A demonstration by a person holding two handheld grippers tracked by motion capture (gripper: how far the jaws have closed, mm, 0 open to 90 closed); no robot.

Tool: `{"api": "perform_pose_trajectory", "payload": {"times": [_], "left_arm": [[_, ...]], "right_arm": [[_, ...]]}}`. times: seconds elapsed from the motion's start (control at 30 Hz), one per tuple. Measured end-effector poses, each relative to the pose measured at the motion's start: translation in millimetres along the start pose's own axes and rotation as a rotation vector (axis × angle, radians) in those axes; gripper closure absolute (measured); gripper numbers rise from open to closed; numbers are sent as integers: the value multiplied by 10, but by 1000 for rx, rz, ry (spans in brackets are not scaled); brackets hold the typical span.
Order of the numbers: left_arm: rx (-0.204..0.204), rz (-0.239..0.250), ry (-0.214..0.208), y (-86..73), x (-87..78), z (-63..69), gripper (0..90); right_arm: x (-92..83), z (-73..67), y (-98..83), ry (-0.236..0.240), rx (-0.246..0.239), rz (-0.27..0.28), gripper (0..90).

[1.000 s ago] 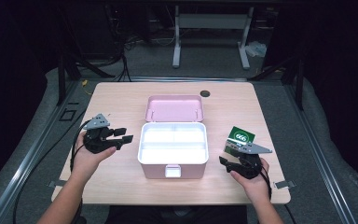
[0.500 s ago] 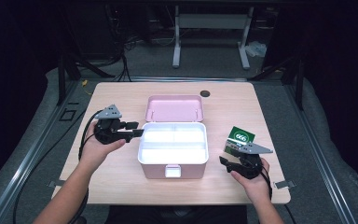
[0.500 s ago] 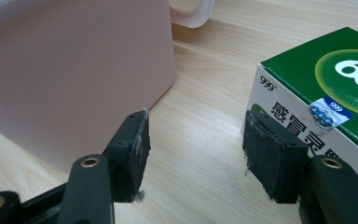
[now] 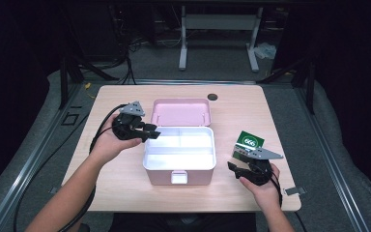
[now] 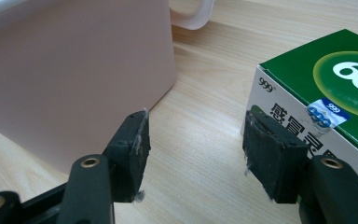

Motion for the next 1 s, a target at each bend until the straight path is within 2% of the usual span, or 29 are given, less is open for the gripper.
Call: {"api": "perform_pose_trajectory", "payload": {"times": [0.1,0.23,0.6,0.73,0.87,1.0], "left_arm": [[4,-21,13,38,62,2,659],[5,-21,8,84,149,33,655],[26,-60,-48,100,413,195,661],[40,-89,-67,71,479,233,667],[80,-148,-95,46,529,274,691],[111,-187,-109,53,562,310,711]], "right_arm": [[-1,2,1,1,0,1,410],[-3,6,2,0,1,1,411],[-7,13,2,4,4,4,411],[-8,8,2,5,1,3,411],[-4,9,0,7,4,1,411],[-5,4,4,8,2,4,411]]}}
Point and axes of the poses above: each handheld gripper's, and its own axes: x roughly forward along the jaws, y roughly out of its top, z roughly to its right, the point moved 8 cm from there along x, roughly forward along the jaws, and after that the axes turned 4 degrees about -z, right-handed, at the moved point
